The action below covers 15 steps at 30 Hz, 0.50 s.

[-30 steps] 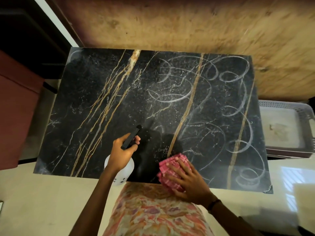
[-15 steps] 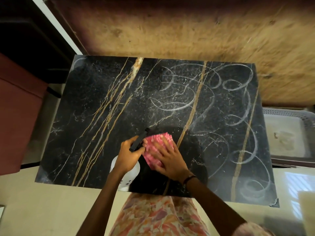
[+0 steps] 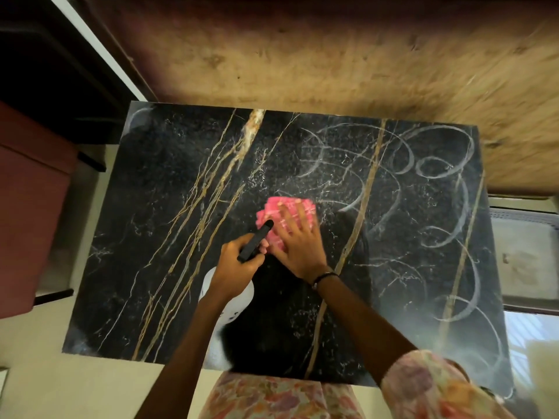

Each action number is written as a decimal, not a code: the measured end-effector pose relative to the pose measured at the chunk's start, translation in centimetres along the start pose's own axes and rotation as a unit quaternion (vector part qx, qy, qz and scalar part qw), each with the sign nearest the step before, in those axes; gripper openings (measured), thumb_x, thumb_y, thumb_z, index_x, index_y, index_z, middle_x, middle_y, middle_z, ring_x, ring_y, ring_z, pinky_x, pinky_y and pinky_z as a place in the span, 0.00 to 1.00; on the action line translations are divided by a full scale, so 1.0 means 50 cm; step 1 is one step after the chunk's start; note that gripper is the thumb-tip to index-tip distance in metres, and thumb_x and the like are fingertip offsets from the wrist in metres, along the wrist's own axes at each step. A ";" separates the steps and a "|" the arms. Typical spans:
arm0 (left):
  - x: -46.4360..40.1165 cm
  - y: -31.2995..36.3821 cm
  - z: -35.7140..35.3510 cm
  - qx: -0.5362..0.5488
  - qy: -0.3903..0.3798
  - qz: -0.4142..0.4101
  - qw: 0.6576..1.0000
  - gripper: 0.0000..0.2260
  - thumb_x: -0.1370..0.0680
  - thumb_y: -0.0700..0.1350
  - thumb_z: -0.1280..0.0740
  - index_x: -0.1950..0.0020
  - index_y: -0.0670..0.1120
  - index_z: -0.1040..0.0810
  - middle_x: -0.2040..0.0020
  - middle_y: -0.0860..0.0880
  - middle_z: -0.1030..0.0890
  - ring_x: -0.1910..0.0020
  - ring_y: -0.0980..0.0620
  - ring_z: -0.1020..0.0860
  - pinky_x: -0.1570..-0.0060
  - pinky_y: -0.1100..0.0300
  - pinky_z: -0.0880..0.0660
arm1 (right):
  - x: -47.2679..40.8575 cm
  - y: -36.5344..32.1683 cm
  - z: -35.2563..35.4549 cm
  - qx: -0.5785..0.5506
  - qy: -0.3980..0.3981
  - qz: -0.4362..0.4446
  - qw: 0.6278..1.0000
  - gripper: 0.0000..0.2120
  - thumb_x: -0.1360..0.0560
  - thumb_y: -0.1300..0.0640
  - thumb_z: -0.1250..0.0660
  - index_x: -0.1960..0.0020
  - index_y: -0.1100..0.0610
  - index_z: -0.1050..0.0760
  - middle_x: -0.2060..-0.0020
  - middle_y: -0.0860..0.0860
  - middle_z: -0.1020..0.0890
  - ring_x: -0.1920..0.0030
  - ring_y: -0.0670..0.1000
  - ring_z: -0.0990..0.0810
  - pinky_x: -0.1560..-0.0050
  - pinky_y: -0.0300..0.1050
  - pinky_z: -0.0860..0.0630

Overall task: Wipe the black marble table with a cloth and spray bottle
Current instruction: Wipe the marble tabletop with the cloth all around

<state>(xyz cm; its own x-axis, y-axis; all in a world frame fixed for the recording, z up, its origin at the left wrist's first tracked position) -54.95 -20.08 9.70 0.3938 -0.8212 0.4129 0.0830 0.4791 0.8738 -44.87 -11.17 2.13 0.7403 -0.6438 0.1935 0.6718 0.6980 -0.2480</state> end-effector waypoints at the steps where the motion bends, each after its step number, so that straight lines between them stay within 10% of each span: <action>1: -0.009 0.003 0.003 -0.004 0.003 -0.003 1.000 0.04 0.31 0.39 0.34 0.59 0.39 0.23 0.67 0.40 0.26 0.72 0.49 0.30 0.72 0.58 0.32 | 0.007 -0.032 -0.011 0.003 -0.001 0.034 0.999 0.28 0.22 0.38 0.50 0.25 0.48 0.43 0.24 0.54 0.39 0.24 0.63 0.48 0.30 0.69 0.43; 6: -0.055 0.010 0.014 -0.005 0.002 -0.002 1.000 0.05 0.28 0.34 0.33 0.57 0.42 0.21 0.65 0.46 0.21 0.73 0.59 0.27 0.71 0.65 0.31 | 0.136 -0.011 -0.023 0.062 0.005 0.176 0.983 0.29 0.22 0.34 0.52 0.24 0.41 0.49 0.24 0.50 0.43 0.23 0.60 0.48 0.26 0.63 0.51; 15: -0.125 0.026 0.040 0.000 0.019 0.009 1.000 0.11 0.26 0.32 0.35 0.57 0.48 0.21 0.60 0.41 0.19 0.73 0.59 0.27 0.71 0.67 0.31 | -0.101 0.185 0.063 0.032 0.011 -0.080 0.996 0.31 0.23 0.32 0.59 0.24 0.45 0.45 0.24 0.54 0.41 0.24 0.64 0.48 0.29 0.70 0.45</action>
<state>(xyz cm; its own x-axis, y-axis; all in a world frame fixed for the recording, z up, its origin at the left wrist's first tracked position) -59.15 -14.93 8.78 0.4291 -0.8008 0.4179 0.0753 0.4927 0.8669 -42.29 -0.47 1.86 0.6237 -0.7542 0.2055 0.7816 0.6041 -0.1555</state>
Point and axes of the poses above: each hand's wrist, its own x-axis away from the middle knuckle, its own z-axis out of the back of the hand, y = z × x, the point moved 8 cm from there along -x, towards the middle knuckle
